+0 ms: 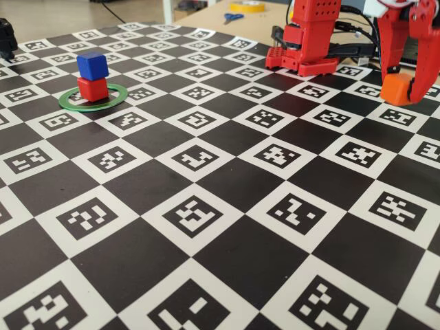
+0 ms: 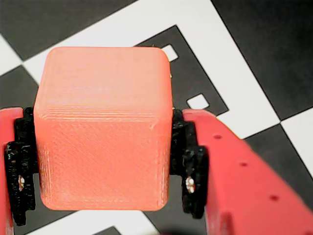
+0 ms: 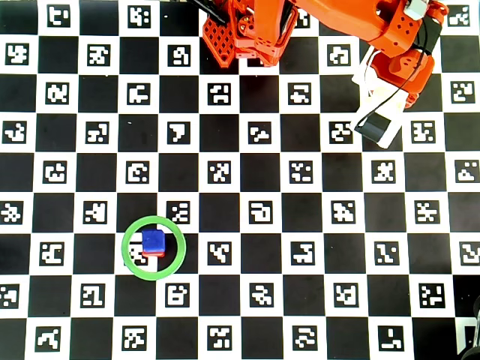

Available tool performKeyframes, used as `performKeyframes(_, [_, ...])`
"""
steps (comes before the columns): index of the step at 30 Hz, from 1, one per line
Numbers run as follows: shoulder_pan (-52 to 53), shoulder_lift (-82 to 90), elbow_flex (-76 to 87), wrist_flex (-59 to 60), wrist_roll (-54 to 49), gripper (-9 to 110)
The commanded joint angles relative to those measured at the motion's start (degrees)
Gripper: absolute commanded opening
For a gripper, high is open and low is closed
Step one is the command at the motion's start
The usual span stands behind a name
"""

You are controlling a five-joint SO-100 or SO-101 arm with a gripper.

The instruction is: Grab the red cube then put it in the green circle then put the blue cube on top and finally the orange cube on top

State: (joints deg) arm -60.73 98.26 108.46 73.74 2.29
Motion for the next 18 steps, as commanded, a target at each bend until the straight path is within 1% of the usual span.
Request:
performKeyframes(1, [3.25, 6.94, -9.32, 6.59, -1.32, 7])
performKeyframes(3, [5.19, 8.09, -11.78, 10.02, -1.85, 6])
performKeyframes(5, [7.47, 9.23, -13.71, 12.92, -5.63, 5])
performKeyframes(9, [14.06, 9.67, -18.72, 18.98, -9.49, 4])
performKeyframes(12, [20.30, 9.67, -21.62, 23.03, -14.59, 4])
performKeyframes(15, [27.69, 9.84, -23.99, 26.89, -23.47, 4])
performKeyframes(18, [34.80, 10.55, -25.58, 28.74, -27.33, 4])
